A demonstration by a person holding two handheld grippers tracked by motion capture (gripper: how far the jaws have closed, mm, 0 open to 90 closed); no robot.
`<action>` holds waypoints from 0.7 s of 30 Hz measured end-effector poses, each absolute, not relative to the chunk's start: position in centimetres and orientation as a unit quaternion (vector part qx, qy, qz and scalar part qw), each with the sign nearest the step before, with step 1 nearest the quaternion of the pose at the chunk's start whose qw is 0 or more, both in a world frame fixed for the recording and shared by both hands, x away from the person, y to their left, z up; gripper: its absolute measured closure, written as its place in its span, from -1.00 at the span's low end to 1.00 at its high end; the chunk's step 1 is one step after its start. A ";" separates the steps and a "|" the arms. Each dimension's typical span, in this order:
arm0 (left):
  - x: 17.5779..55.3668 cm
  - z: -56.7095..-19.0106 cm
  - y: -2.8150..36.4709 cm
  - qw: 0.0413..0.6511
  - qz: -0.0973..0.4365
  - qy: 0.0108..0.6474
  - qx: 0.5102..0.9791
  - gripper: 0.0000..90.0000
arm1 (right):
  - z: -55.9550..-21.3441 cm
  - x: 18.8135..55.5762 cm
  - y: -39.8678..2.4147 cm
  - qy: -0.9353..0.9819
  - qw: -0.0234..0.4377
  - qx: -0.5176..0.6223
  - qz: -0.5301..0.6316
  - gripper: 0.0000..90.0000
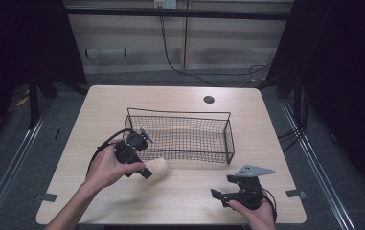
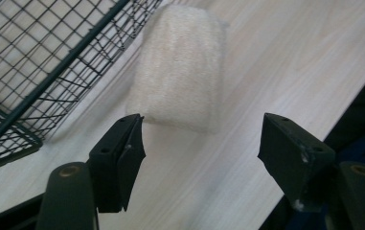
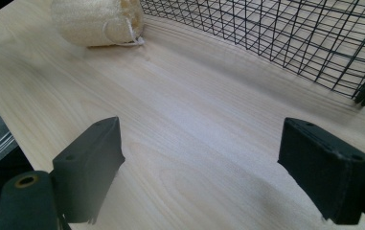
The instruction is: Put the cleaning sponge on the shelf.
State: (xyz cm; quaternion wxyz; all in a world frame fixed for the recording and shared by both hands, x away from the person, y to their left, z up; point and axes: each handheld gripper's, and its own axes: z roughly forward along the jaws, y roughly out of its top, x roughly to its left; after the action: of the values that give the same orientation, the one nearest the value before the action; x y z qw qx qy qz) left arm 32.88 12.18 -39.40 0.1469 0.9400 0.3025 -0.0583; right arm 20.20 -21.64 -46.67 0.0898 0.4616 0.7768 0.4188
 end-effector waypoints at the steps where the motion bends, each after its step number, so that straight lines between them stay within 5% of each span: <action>1: 33.2 -39.5 12.0 0.144 -0.061 0.298 0.942 -0.32 | -46.7 20.2 -21.6 0.777 0.089 0.461 0.419 -0.67; 21: 34.6 -41.3 9.9 0.084 -0.054 0.302 0.948 -0.36 | -46.8 20.2 -21.6 0.778 0.080 0.461 0.420 -0.68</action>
State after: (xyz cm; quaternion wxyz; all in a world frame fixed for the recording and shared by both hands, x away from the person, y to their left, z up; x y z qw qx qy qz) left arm 34.58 9.89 -41.25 0.0841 0.9481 0.3018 -0.0536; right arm 20.23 -21.57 -46.76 0.0801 0.4609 0.7777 0.4200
